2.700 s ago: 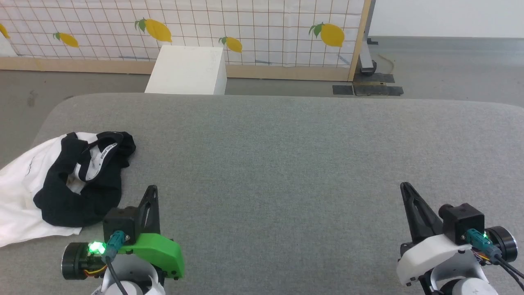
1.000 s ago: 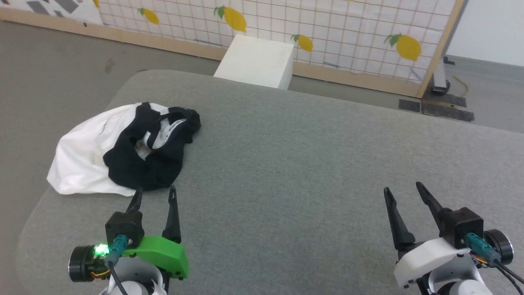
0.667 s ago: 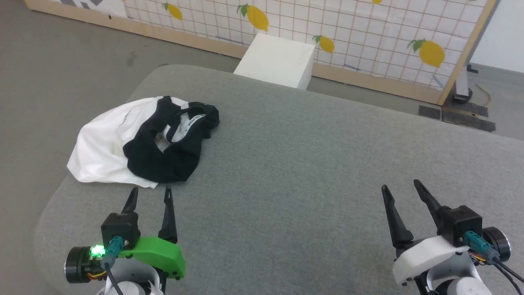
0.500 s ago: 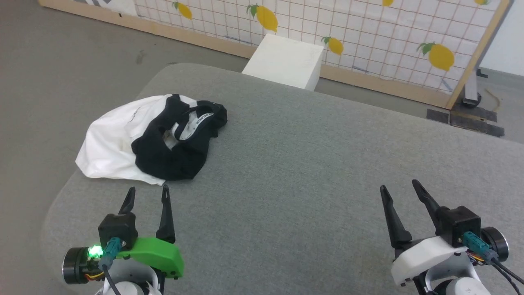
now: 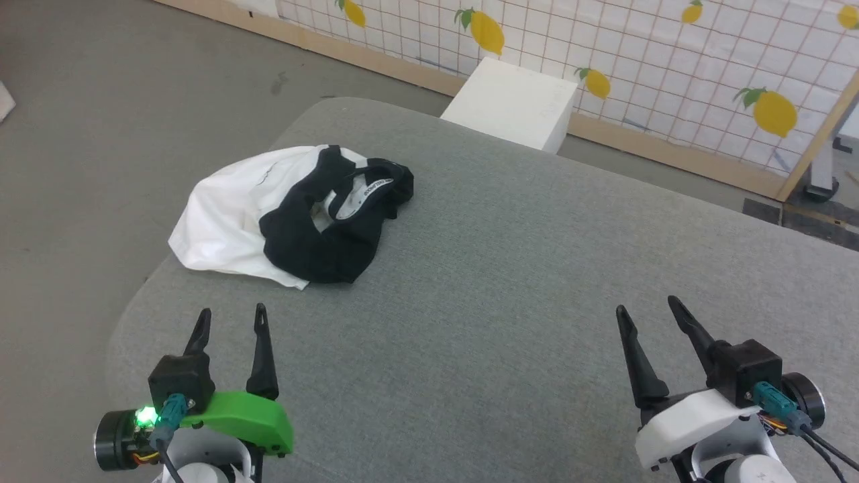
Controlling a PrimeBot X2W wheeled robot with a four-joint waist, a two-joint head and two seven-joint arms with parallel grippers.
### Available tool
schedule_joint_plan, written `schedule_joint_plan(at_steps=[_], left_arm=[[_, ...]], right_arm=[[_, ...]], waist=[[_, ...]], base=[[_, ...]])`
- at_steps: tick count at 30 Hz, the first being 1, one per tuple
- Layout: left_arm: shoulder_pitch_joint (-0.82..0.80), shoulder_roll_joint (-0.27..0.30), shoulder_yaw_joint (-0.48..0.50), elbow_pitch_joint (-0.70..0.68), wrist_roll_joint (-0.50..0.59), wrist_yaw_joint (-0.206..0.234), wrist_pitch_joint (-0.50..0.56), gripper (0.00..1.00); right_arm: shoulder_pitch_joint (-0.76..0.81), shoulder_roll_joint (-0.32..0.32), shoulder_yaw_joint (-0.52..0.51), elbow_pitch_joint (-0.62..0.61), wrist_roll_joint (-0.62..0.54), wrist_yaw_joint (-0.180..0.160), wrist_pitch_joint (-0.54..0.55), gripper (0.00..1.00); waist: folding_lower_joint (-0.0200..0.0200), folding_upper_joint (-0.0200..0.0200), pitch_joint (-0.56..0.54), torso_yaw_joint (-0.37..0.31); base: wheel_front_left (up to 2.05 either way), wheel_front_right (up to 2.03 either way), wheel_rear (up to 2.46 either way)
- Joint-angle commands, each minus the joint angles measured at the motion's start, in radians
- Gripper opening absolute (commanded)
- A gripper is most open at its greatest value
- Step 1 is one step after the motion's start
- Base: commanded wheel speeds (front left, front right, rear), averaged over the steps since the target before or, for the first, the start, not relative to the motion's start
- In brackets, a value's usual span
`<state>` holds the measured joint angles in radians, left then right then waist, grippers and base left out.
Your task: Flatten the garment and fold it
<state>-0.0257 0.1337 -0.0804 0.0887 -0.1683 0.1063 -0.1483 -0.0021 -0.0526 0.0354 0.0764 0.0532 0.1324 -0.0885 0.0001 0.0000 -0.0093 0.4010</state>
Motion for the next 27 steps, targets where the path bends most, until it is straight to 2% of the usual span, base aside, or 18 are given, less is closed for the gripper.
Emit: schedule_joint_plan(at_steps=[1, 27], left_arm=[[0.005, 0.012, -0.004, 0.006, -0.011, 0.009, -0.011, 1.0], [-0.002, 0.054, -0.048, 0.042, -0.075, 0.054, -0.062, 1.0]], right_arm=[[-0.02, 0.001, 0.004, 0.005, 0.005, -0.001, -0.01, 1.0], [-0.032, 0.002, 0.012, 0.026, 0.02, -0.001, -0.037, 1.0]], waist=[[-0.0001, 0.0, -0.002, 0.012], [-0.0001, 0.0, -0.001, 0.137]], base=[[0.0, 0.0, 0.0], [0.0, 0.0, 0.0]])
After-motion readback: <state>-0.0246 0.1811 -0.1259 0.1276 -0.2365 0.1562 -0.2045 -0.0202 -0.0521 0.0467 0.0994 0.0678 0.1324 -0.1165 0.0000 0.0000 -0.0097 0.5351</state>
